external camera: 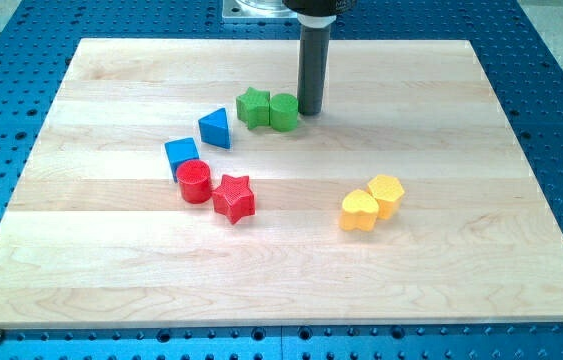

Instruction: Separate the green blocks a bit

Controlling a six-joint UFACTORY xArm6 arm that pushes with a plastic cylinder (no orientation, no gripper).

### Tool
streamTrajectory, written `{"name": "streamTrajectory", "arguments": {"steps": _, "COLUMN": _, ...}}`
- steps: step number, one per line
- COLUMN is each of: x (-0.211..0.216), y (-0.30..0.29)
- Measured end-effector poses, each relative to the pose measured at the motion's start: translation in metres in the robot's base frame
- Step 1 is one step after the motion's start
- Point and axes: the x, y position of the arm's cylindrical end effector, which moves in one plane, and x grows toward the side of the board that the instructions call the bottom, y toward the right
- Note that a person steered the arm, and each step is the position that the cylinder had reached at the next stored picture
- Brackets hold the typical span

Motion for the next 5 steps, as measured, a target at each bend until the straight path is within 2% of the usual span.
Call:
{"name": "streamTrajectory", "arguments": {"steps": 1, "x": -0.001, "y": -0.002}}
{"name": "streamTrajectory", "arguments": {"steps": 2, "x": 0.008, "y": 0.033}}
{"name": "streamTrajectory", "arguments": {"steps": 3, "x": 0.049, "y": 0.025}}
{"name": "streamTrajectory", "arguments": {"steps": 4, "x": 0.050, "y": -0.023}}
{"name": "streamTrajectory", "arguments": {"steps": 5, "x": 0.014, "y": -0.045}}
